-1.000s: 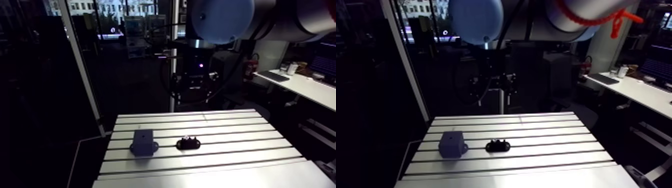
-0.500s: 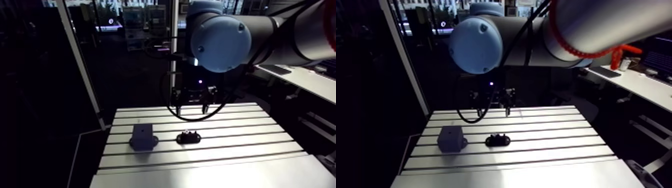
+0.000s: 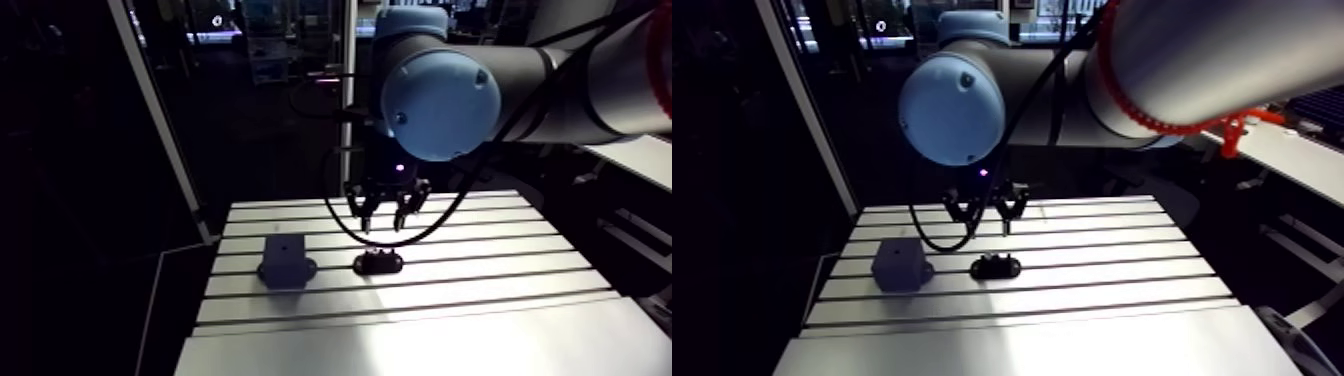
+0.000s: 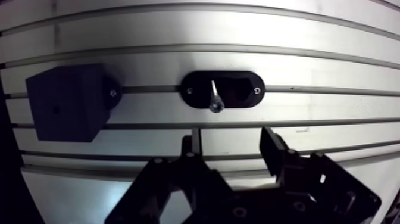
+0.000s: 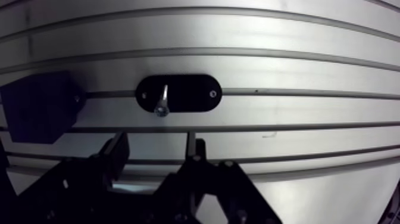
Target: Pick up the M10 bolt and insert it into the hole until fully seated.
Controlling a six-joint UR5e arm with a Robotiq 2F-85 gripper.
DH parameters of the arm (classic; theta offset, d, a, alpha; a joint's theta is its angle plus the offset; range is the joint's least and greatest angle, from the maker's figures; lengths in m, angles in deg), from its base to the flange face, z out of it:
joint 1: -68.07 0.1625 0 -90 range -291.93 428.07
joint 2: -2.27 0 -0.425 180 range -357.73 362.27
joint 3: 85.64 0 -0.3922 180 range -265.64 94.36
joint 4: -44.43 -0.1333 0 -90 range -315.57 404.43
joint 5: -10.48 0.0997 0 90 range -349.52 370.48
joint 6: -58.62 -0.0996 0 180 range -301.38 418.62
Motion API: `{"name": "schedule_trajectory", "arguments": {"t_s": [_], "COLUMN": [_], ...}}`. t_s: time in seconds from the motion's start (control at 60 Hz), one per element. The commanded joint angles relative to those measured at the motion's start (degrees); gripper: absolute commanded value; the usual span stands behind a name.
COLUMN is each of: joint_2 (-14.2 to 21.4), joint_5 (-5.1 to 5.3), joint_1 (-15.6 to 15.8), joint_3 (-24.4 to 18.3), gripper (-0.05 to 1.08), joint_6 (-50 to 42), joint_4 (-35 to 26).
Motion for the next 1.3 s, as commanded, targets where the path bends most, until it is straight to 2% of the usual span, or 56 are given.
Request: {"name": "schedule_trajectory", "arguments": {"t_s": [0.017, 0.3, 0.467, 1.3], "joint_2": [-0.9, -2.2, -3.1, -5.3], "joint_5": [0.00, 0.25, 0.78, 0.79], "joint_1": [0.0, 0.1, 0.1, 0.4], "joint_3": [0.1, 0.1, 0.0, 0.4], "gripper": [0.47, 0.52, 0.53, 0.53], "joint_6": [0.0, 0.1, 0.1, 0.2], "joint_4": [0.4, 1.9, 2.0, 4.5]}}
